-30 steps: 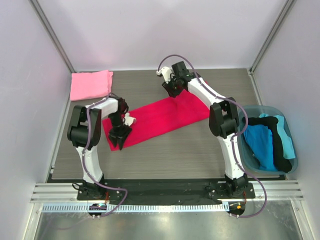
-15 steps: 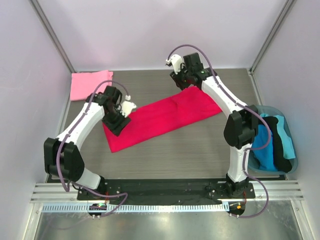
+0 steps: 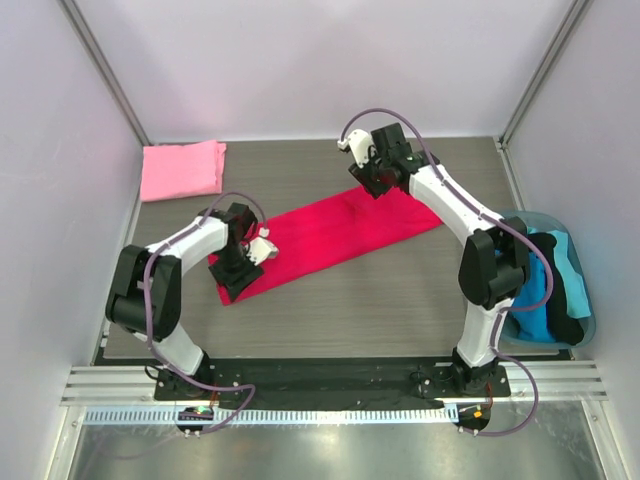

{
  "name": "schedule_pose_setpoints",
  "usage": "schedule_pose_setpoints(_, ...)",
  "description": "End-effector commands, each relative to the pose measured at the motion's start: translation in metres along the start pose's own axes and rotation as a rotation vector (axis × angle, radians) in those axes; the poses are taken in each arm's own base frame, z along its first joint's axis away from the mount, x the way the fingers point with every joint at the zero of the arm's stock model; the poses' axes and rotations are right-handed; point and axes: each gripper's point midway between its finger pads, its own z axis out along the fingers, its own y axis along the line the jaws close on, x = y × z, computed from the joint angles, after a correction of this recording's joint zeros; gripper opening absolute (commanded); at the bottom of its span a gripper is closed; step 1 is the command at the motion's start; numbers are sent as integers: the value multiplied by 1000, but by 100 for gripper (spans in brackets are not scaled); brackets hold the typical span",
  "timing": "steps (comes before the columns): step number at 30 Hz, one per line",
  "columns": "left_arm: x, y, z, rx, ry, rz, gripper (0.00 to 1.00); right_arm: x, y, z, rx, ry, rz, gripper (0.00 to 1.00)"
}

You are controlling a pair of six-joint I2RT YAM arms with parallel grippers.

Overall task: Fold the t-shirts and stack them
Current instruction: Fold the tshirt

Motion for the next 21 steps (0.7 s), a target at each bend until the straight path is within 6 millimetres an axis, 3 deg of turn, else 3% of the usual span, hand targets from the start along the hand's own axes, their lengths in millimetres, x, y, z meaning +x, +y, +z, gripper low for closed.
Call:
schedule_pose_setpoints(1,-20,7,6,-44,-46,-6,56,-22,-16,-39,75,-85,-27,41)
schedule_pose_setpoints(6,-26,7,27,-31,-20,-29,55,-15,-13,-47,82,-80,-35,41)
schedule_pose_setpoints(10,-16,6,36,-35,37,-37,49,-10,-17,-52,97,-75,-38,41)
schedule_pose_setpoints(16,-6,-2,31,-60,47,-48,51,3,-33,-51,115,-65,17,41)
schedule_pose_setpoints(21,-1,-14,29,-71,59,-34,52,1,-36,-53,117,-75,29,41)
